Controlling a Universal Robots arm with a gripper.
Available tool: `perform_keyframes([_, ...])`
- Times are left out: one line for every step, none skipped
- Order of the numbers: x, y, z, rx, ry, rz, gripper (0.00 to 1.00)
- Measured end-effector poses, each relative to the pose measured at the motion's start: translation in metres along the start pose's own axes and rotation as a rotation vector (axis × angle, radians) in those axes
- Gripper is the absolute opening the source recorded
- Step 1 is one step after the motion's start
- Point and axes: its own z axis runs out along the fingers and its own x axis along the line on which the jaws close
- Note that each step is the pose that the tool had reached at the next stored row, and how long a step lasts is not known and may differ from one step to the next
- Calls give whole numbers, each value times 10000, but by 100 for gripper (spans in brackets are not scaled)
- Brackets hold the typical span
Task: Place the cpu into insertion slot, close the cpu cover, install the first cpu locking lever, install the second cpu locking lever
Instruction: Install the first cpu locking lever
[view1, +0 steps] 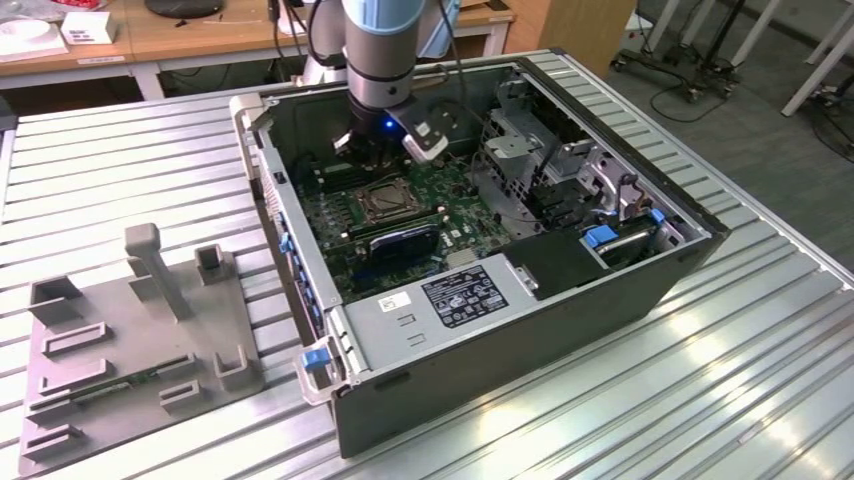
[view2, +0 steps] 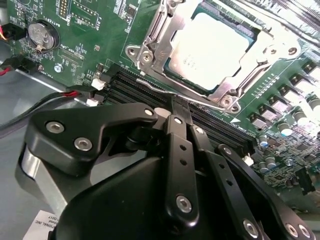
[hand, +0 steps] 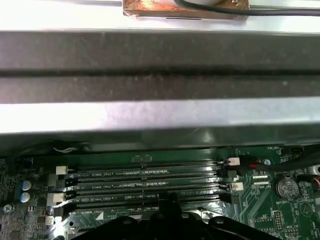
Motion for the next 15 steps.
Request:
perform_keyframes([-1, -6, -2, 1, 1, 0, 11])
perform_keyframes([-1, -14, -3, 0, 0, 0, 11])
perform_keyframes([-2, -25, -6, 0, 0, 0, 11])
perform_keyframes([-3, -36, -9, -1, 0, 0, 11])
perform_keyframes([-4, -47, -12, 0, 0, -1, 11])
perform_keyframes([-4, -55, -17, 14, 2, -1, 11])
perform_keyframes([-4, -58, -16, -1, 3, 1, 11])
perform_keyframes([-4, -60, -15, -10, 2, 1, 11])
perform_keyframes([-4, -62, -16, -13, 2, 2, 11])
perform_keyframes([-4, -62, -16, -14, 2, 3, 11])
perform_keyframes([-4, -62, -16, -14, 1, 3, 11])
perform_keyframes([-5, -62, -15, -15, 1, 2, 11])
perform_keyframes([-5, -62, -15, -15, 1, 2, 11])
perform_keyframes([-5, -59, -14, -16, 1, 0, 11])
perform_keyframes([-4, -56, -14, -15, 1, 1, 11])
